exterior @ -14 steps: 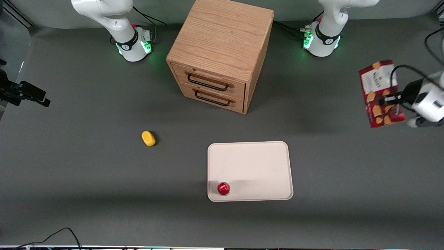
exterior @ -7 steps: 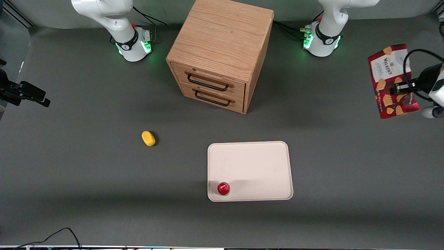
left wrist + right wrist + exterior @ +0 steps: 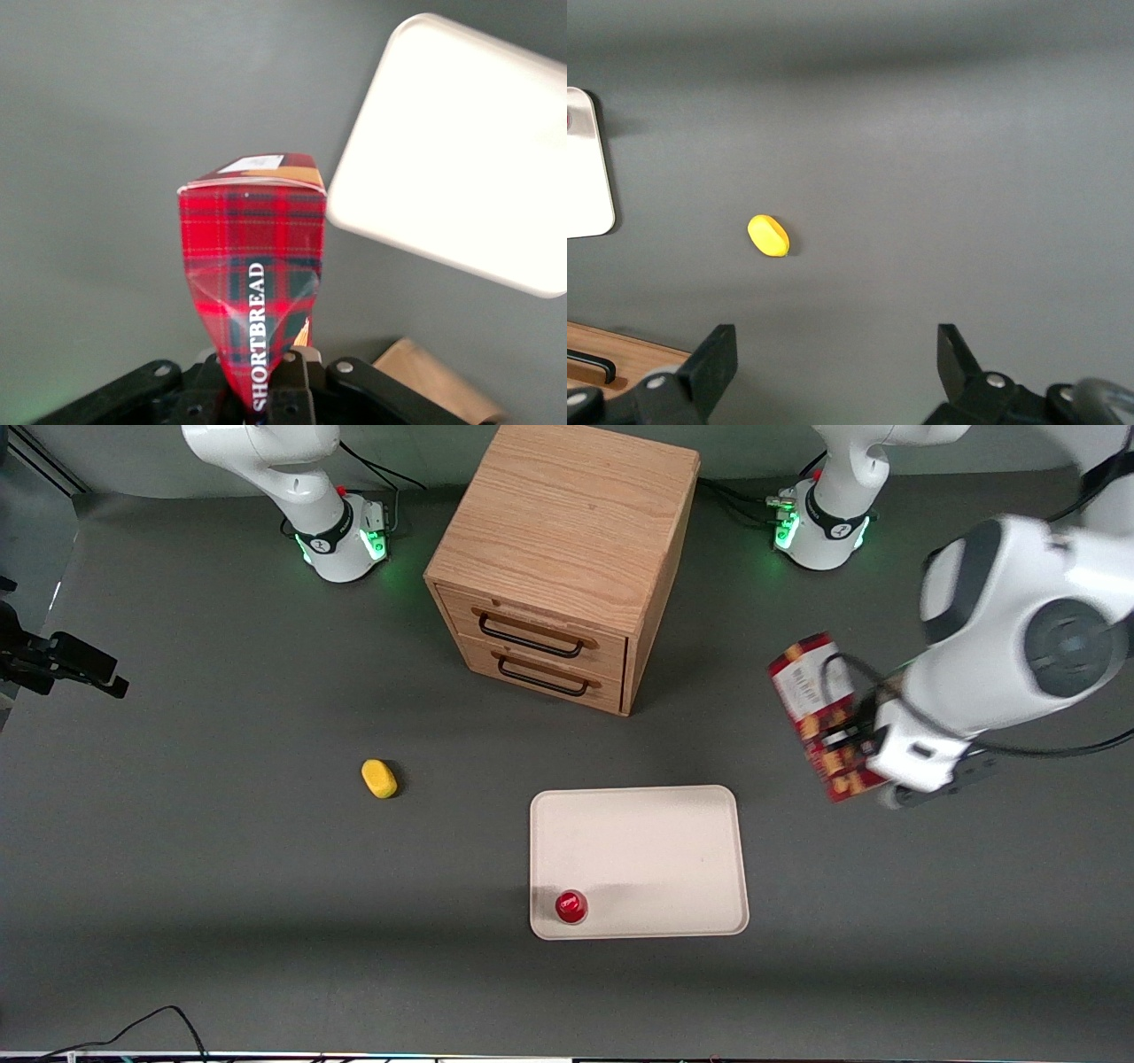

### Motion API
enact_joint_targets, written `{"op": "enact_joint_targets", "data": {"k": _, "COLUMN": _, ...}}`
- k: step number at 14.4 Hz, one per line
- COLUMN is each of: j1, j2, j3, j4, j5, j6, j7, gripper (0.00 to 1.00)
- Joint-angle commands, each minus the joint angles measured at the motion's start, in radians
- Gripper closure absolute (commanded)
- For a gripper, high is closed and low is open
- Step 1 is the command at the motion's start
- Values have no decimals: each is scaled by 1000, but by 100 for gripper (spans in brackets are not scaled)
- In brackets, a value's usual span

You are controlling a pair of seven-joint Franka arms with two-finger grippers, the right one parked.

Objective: Place red cookie box on tray
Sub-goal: 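Lift the box with the left gripper and swing it toward the tray, then lower the held box onto the white tray beside the red ball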

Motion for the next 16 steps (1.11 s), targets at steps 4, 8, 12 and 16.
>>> {"op": "enact_joint_targets", "data": {"k": 4, "j1": -47, "j2": 238, "j3": -88, "j4": 109, "j5": 59, "j6": 260, "j7": -292, "gripper": 100}}
{"op": "enact_joint_targets", "data": {"k": 8, "j1": -47, "j2": 337, "j3": -102, "j4": 111, "j5": 145, "j6": 419, "j7": -280, "gripper": 100}}
{"op": "enact_joint_targets", "data": {"k": 12, "j1": -54, "j2": 426, "j3": -102, "j4": 111, "j5": 249, "j6": 539, "j7": -242, "gripper": 100}}
{"op": "enact_joint_targets", "data": {"k": 16, "j1": -54, "j2": 474, "j3": -102, "j4": 111, "j5": 287, "j6": 607, "j7": -206, "gripper": 100}}
